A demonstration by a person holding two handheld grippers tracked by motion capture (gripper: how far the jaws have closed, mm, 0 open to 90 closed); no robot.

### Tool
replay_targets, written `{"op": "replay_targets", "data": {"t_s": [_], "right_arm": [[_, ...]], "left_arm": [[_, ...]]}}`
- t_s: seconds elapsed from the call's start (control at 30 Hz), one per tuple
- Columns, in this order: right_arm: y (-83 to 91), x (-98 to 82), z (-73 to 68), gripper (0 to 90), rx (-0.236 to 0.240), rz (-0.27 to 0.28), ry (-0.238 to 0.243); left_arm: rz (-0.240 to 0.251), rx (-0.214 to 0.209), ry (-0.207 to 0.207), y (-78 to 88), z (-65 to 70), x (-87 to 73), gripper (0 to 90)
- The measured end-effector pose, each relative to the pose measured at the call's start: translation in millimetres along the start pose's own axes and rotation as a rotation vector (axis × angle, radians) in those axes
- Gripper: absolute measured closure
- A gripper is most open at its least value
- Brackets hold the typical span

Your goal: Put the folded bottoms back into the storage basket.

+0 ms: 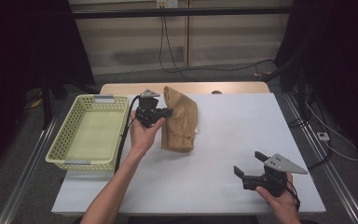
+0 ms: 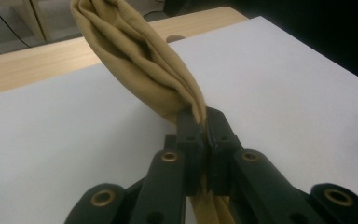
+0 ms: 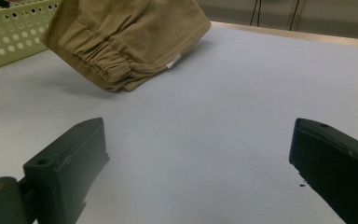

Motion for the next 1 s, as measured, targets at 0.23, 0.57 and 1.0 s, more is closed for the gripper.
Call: {"op": "replay_targets", "data": {"t_s": [0.23, 0.57, 1.0], "right_arm": [[0.5, 0.1, 0.3, 4.2, -0.002, 0.003, 0.003], [0.7, 0.1, 0.3, 4.1, -0.001, 0.003, 0.003], [2.1, 1.5, -1.8, 3.3, 0.016, 0.028, 0.007]], "left_arm": [[0.025, -0.019, -0.032, 8.1, 5.4, 6.7, 86.5], [0.054, -0.017, -0.024, 24.0, 0.1, 9.8, 86.6], [0.059, 0.006, -0.070, 43.8, 0.6, 12.7, 86.6]]}}
Point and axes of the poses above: each handheld gripper's, and its own axes: y roughly backward along the jaws, x roughly out of its top, z roughly to its right, the point moved 2 cm from there along -y, roughly forward along the jaws, and after that the axes turned 7 degrees about -y, right-handed, at the moved point
